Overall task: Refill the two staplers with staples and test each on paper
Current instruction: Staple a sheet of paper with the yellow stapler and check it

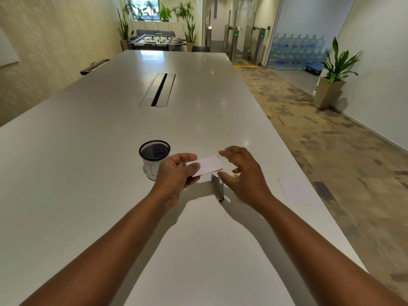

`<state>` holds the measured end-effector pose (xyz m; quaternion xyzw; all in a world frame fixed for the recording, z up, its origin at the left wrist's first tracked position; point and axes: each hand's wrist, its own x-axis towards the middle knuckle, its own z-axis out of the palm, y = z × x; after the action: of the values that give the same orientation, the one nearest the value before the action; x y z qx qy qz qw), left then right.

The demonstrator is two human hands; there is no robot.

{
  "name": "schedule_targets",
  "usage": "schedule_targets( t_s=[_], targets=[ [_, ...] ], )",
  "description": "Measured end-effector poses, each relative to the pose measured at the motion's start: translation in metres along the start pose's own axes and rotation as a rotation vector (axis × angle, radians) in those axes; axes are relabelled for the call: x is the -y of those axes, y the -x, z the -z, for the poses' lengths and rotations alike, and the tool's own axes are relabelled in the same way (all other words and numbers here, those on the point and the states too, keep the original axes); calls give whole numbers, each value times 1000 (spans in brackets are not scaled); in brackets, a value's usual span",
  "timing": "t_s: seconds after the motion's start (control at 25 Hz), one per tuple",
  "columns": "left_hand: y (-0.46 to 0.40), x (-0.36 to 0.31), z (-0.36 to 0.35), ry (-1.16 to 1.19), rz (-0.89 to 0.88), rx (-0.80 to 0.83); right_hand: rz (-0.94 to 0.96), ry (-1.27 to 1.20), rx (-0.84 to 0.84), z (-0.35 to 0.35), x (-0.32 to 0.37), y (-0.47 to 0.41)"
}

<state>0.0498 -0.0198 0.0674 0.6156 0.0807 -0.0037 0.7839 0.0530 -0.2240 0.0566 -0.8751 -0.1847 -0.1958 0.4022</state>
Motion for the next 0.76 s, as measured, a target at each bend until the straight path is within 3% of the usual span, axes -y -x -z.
schedule_targets(
  t_s=[0.12,0.28,0.44,0.52,0.76],
  targets=[
    [9,-14,-1,25,25,76,46,-94,-29,3,17,-1],
    [21,-28,4,-74,18,86,-114,-311,4,9,33,-3],
    [34,-36,4,-317,-149,45,-222,-539,61,15,45,-5],
    [41,-39,1,-273,-247,92,-273,-635,64,16,49,-5],
    [48,-44,0,-288,-308,104,-335,-727,0,18,62,-4]
  ],
)
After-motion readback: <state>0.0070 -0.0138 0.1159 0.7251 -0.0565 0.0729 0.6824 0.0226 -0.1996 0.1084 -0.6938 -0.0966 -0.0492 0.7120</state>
